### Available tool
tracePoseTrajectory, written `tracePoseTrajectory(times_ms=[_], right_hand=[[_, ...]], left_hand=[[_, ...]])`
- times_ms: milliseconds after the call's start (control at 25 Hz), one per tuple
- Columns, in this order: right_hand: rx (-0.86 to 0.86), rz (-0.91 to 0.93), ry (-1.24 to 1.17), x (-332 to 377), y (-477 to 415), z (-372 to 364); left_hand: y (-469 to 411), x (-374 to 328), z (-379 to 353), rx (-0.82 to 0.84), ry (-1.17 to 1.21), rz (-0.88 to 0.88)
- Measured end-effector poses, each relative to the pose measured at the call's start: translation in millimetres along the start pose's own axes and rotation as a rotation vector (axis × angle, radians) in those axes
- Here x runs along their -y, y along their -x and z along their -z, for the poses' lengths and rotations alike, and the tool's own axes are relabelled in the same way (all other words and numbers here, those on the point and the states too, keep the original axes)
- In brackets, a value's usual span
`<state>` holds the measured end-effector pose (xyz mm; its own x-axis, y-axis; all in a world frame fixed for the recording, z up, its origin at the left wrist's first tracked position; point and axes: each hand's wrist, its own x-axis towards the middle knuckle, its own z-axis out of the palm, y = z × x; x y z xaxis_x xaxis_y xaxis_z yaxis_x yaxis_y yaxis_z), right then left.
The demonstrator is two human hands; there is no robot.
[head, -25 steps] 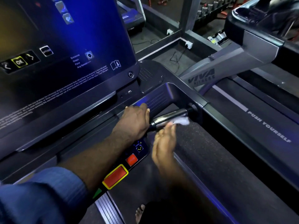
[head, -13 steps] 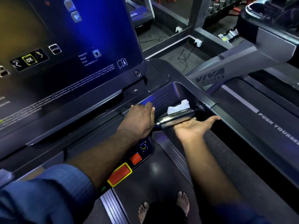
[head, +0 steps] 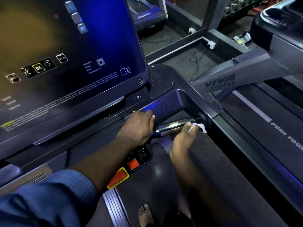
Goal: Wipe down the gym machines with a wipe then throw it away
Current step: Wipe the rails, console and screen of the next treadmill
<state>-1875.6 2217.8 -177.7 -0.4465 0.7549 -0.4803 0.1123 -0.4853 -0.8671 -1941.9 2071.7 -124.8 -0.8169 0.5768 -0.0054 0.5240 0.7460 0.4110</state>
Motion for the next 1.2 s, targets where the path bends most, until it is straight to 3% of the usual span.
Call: tracePoseTrajectory(times_ms=[80,160,240,320,440,560,720,800,880,1000,1080,1160,1200], right_hand=[[0.116,0.196,0.412,-19,17,5],[0.215,0.56,0.82,-25,21,24],[0.452,0.994,1.082,-20,12,42],[0.651,1.208,1.244,7,-15,52],[0.623,1.177,1.417,49,-59,61],[0.527,1.086,1.384,48,-39,45],[0.806,1.231,1.336,10,35,22],[0.897,1.294,1.345,18,21,30],[0.861,1.291,1.4,29,-15,49],[0.608,1.161,1.514,50,-61,75],[0.473,1.034,1.483,43,-47,69],[0.511,1.004,1.394,27,-7,49],[0.625,1.059,1.382,19,12,43]], left_hand=[[-1,-1,1,0.013,0.012,0.022],[-3,-3,3,0.018,0.019,0.041],[-1,-4,6,0.016,0.0,0.032],[0,-9,8,0.024,-0.013,0.019],[0,-9,10,0.04,0.009,0.06],[1,-12,12,0.043,0.006,0.082],[3,-12,13,0.02,0.072,0.091],[2,-11,12,0.025,0.071,0.08],[3,-10,12,0.031,0.057,0.068],[2,-10,13,0.035,0.045,0.068],[-1,-10,12,0.031,0.066,0.061],[-1,-10,11,0.021,0.073,0.048],[-1,-9,11,0.017,0.081,0.04]])
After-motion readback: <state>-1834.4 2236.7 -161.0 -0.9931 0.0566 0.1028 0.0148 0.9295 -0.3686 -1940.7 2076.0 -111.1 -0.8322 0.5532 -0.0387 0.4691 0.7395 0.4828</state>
